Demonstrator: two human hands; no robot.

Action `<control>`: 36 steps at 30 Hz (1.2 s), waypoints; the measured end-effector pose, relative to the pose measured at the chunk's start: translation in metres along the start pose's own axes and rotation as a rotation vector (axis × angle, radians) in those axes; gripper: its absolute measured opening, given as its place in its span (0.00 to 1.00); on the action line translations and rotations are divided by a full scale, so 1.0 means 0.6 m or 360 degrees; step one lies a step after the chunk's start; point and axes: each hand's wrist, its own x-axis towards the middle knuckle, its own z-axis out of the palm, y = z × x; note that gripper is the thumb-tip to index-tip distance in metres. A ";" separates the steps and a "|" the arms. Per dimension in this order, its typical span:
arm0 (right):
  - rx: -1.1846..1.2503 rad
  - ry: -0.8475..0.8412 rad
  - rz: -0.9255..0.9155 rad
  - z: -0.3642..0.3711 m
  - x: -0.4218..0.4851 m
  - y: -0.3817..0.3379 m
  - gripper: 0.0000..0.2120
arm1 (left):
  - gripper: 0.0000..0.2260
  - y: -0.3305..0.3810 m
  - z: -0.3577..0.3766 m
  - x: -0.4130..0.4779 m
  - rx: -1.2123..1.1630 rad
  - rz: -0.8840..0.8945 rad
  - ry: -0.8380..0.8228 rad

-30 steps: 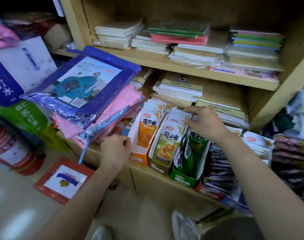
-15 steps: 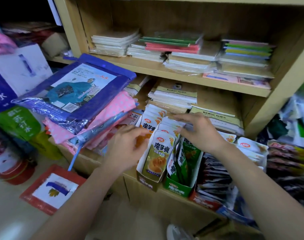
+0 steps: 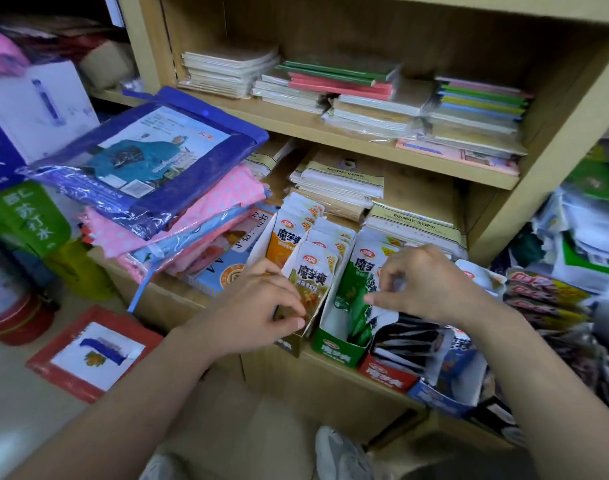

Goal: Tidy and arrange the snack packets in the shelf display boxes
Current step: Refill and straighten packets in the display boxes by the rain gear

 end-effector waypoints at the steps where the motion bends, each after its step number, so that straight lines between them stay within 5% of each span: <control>1: -0.0080 -0.0022 0.0052 -0.003 -0.005 0.002 0.17 | 0.09 0.006 -0.001 -0.001 0.0004 -0.0012 -0.0016; 4: -0.0243 -0.0056 0.0112 0.005 -0.005 -0.011 0.14 | 0.09 0.018 -0.003 0.002 0.0059 -0.0015 0.0034; 9: 0.0026 0.0161 0.0206 0.027 0.020 -0.033 0.11 | 0.20 0.015 -0.001 0.038 0.0178 -0.0022 0.0269; 14: 0.0034 0.0128 0.0162 0.037 0.043 -0.042 0.24 | 0.27 -0.003 0.011 0.084 0.0435 -0.0045 0.0130; 21: -0.0059 -0.0027 0.0199 0.044 0.052 -0.021 0.31 | 0.14 -0.017 -0.004 0.102 0.0346 0.0113 0.0302; 26: 0.0074 0.0005 0.0122 0.045 0.052 -0.016 0.22 | 0.05 -0.032 -0.051 0.059 -0.0059 0.0086 0.0129; 33: 0.0239 0.0144 -0.0045 0.038 0.054 -0.025 0.17 | 0.10 -0.021 -0.057 0.031 -0.0152 0.0096 0.0158; 36: 0.0471 0.0042 -0.0060 0.034 0.044 -0.028 0.15 | 0.20 -0.007 -0.054 0.039 -0.0039 0.0068 0.0201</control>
